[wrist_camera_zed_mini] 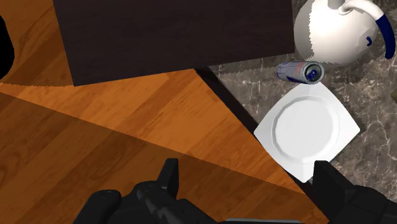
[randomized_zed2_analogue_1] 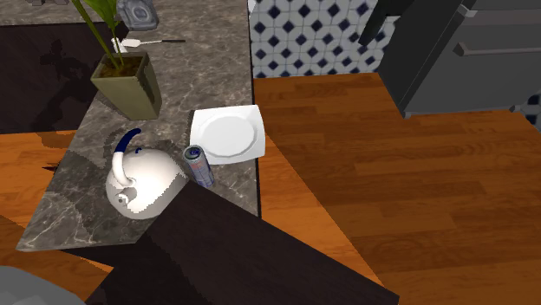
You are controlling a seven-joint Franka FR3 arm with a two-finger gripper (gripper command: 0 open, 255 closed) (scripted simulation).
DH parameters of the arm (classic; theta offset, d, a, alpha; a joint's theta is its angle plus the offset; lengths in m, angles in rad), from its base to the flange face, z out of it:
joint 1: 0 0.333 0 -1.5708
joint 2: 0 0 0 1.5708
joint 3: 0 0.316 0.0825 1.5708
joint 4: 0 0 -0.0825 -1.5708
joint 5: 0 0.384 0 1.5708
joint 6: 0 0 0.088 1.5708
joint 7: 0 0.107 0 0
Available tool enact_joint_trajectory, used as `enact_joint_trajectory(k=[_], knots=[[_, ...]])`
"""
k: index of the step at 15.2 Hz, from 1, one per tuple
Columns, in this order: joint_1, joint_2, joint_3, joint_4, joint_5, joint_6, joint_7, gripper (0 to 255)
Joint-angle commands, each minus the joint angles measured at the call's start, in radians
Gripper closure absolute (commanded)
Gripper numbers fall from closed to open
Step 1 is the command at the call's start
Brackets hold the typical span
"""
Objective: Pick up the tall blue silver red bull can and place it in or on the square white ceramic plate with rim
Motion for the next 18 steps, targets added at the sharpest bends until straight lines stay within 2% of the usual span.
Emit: enact_joint_trajectory(k=[1,10,18], knots=[[0.0,0.0,0.0,0.0,0.0,0.0,0.0,0],[0.05,-0.048,0.179,-0.26,0.096,0.236,0.178,0],[0.122,0.054,0.367,-0.401,0.208,0.496,0.347,0]])
